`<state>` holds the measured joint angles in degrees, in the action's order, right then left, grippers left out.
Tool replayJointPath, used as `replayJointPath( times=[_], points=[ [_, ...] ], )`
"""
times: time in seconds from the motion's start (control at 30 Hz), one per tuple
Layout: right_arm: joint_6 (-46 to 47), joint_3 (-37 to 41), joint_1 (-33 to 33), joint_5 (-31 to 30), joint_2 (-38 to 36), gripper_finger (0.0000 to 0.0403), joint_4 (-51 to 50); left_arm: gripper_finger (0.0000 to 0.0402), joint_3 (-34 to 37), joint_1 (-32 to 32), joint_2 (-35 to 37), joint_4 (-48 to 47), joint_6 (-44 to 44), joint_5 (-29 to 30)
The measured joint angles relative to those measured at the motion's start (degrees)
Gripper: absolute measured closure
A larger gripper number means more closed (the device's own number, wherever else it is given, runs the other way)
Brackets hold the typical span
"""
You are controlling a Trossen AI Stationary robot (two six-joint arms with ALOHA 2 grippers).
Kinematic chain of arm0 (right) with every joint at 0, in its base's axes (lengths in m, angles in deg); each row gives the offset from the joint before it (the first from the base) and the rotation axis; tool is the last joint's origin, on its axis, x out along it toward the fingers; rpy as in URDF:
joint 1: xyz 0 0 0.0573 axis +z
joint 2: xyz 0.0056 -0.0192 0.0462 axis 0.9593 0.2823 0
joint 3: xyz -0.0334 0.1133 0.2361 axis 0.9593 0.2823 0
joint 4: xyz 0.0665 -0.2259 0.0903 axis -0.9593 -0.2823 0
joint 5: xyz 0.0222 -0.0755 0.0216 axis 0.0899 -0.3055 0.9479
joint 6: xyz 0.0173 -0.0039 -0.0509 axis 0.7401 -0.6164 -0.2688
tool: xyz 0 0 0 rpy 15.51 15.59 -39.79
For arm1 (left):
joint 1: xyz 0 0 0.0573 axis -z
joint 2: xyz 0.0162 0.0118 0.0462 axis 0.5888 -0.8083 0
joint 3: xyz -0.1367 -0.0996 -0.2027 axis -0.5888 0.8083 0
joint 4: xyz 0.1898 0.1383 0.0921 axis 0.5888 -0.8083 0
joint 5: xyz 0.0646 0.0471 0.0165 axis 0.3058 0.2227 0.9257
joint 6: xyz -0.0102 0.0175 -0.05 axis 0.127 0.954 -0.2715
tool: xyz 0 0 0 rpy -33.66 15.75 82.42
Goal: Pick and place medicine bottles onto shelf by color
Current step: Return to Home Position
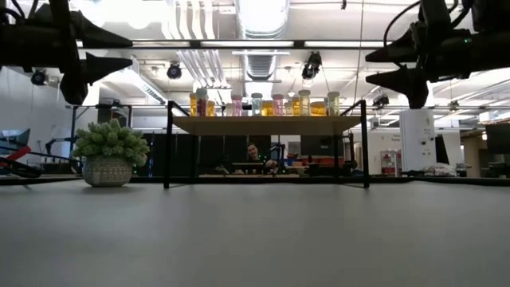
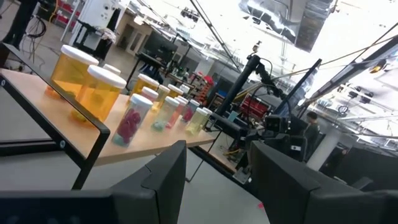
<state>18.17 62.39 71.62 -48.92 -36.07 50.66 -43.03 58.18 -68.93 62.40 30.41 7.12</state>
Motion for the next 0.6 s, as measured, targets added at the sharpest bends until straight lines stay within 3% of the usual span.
replayJointPath(
  times=[0.33,0.6],
  points=[
    [4.9,7.2,0.0,0.0,0.0,0.0179,8.1,0.024,0.0,0.0,-0.6,0.0,0.0,0.0],
    [6.6,7.5,0.0,0.0,0.2,0.0179,8.3,0.024,0.1,0.0,-1.9,0.0,0.0,0.0]
  ],
)
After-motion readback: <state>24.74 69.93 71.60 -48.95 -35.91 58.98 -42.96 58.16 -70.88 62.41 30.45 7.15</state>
